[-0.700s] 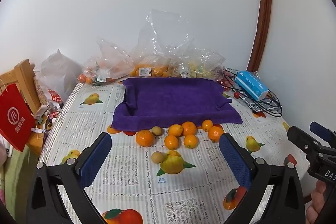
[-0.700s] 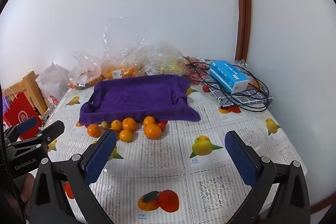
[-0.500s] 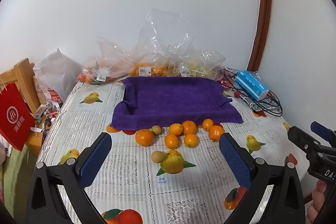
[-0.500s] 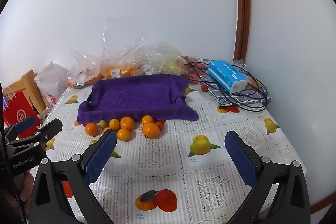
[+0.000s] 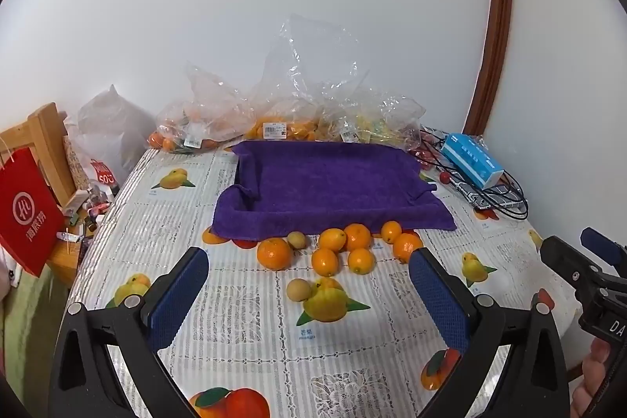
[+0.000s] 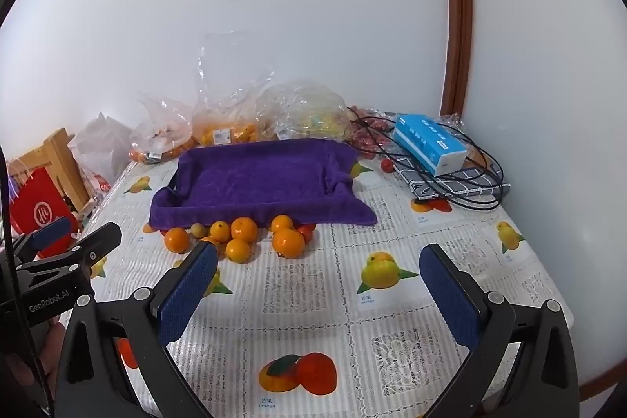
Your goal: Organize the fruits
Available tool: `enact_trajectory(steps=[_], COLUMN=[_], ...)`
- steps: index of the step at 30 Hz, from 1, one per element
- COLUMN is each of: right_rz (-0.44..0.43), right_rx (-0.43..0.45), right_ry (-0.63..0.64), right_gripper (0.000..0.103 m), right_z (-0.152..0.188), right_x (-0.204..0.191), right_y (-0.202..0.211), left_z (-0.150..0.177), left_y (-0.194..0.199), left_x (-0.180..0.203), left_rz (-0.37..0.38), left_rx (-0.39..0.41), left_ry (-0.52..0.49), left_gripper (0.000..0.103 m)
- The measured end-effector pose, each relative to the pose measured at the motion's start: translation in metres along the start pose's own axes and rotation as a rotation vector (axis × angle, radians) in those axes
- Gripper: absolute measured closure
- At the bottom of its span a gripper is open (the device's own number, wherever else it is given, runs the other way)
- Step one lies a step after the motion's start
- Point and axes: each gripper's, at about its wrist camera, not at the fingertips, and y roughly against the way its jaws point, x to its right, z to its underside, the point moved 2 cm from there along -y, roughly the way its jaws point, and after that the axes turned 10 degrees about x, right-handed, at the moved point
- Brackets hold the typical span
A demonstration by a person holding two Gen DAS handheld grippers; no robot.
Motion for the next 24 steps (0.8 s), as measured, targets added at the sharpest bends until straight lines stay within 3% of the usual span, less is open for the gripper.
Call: enact_trajectory(steps=[24], right_rz=[-0.02], right_rx=[0.005], right_ry=[0.001], right_gripper=[0.001], right_z=[0.0024], right_x=[-0.0056], right_y=[-0.0012], left_z=[0.0025], left_y=[0.0027], left_x=[-0.0015], left_rz=[-0.004], left_rx=[0.009], left_ry=[-0.002], left_gripper=[0.0])
